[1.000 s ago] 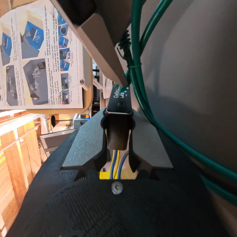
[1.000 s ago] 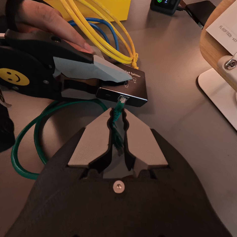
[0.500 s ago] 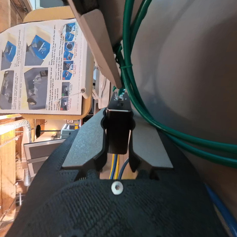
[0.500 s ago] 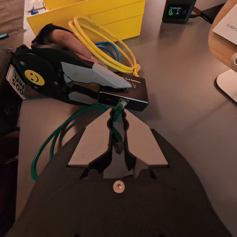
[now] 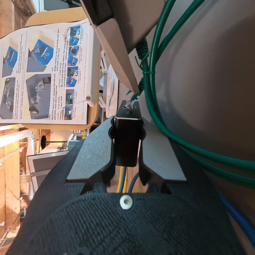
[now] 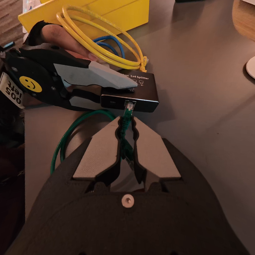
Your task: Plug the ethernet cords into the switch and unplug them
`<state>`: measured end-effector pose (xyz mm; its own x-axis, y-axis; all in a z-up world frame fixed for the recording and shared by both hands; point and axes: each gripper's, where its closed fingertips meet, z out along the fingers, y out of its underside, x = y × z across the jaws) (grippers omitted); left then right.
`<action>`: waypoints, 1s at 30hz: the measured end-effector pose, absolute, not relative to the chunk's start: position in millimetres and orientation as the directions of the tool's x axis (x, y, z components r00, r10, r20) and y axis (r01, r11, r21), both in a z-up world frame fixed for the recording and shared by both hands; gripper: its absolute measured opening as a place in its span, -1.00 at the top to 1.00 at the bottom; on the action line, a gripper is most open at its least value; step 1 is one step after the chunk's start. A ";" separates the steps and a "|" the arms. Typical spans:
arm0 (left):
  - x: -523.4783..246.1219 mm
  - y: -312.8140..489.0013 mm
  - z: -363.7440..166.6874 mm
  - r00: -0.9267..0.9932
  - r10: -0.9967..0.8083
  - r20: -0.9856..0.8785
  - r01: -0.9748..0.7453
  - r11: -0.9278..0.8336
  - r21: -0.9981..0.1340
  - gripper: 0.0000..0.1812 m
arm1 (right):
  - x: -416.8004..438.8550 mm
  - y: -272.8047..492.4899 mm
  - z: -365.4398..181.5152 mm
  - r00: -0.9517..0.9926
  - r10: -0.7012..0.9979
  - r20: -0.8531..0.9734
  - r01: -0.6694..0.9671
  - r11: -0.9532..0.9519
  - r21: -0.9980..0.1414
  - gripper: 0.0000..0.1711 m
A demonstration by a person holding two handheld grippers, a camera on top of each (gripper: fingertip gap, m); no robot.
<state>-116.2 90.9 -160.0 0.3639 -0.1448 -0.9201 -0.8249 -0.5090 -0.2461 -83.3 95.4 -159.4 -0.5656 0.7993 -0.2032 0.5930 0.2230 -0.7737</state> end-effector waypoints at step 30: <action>-121.2 91.4 -156.9 0.408 -0.105 -0.907 -0.813 -0.493 -0.309 0.63 | -73.8 118.6 -167.4 -0.502 0.832 -0.237 0.682 0.212 -0.700 0.74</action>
<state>-121.2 91.4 -156.9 0.4079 -0.1047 -0.9070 -0.8134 -0.4930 -0.3089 -73.8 118.6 -167.4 -0.5018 0.8319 -0.2370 0.6819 0.2119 -0.7001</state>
